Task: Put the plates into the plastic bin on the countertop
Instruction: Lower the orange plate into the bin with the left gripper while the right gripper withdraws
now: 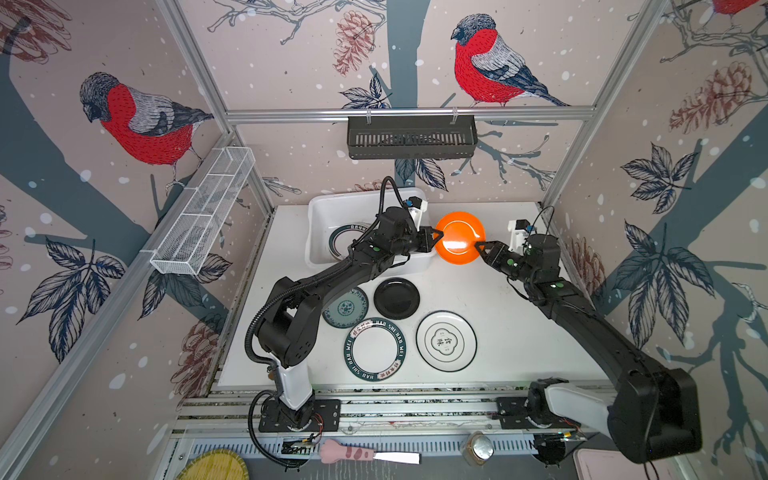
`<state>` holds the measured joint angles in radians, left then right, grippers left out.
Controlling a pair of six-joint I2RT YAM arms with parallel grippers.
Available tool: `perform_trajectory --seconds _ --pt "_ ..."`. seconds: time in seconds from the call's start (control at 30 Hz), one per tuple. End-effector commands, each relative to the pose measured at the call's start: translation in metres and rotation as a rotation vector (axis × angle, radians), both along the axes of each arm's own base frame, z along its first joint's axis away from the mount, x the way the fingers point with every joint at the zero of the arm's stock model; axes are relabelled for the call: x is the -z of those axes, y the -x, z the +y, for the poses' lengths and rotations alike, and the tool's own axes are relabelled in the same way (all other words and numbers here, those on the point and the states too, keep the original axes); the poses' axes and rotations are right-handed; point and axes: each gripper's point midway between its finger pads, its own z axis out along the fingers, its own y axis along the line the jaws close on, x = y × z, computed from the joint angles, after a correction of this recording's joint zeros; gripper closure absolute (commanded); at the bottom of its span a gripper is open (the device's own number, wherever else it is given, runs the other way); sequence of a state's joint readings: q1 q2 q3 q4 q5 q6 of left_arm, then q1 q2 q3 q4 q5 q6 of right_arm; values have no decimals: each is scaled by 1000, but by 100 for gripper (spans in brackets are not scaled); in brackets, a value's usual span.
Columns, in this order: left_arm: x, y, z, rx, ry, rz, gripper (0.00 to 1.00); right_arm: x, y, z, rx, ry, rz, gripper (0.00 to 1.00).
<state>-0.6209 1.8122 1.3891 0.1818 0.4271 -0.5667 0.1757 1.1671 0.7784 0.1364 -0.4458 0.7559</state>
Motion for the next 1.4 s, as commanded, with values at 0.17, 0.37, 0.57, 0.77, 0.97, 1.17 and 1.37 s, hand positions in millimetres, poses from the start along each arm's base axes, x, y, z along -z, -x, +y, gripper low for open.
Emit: perform_trajectory --seconds 0.17,0.37,0.57,0.77,0.97,1.17,1.37 --pt "-8 -15 27 -44 -11 -21 100 -25 3 -7 18 18 -97 0" --pt "-20 -30 72 -127 9 -32 100 -12 7 -36 142 157 -78 1" --pt "-18 -48 146 -284 -28 -21 100 22 23 -59 177 173 -7 1" --pt "5 -63 248 -568 -169 8 100 51 41 -78 231 225 37 1" --pt "46 -72 299 -652 -189 119 100 59 51 -78 225 227 32 1" --pt "81 -85 313 -673 -281 217 100 66 52 -87 260 272 49 1" --pt "116 -98 328 -696 -438 308 100 72 51 -87 258 267 65 1"
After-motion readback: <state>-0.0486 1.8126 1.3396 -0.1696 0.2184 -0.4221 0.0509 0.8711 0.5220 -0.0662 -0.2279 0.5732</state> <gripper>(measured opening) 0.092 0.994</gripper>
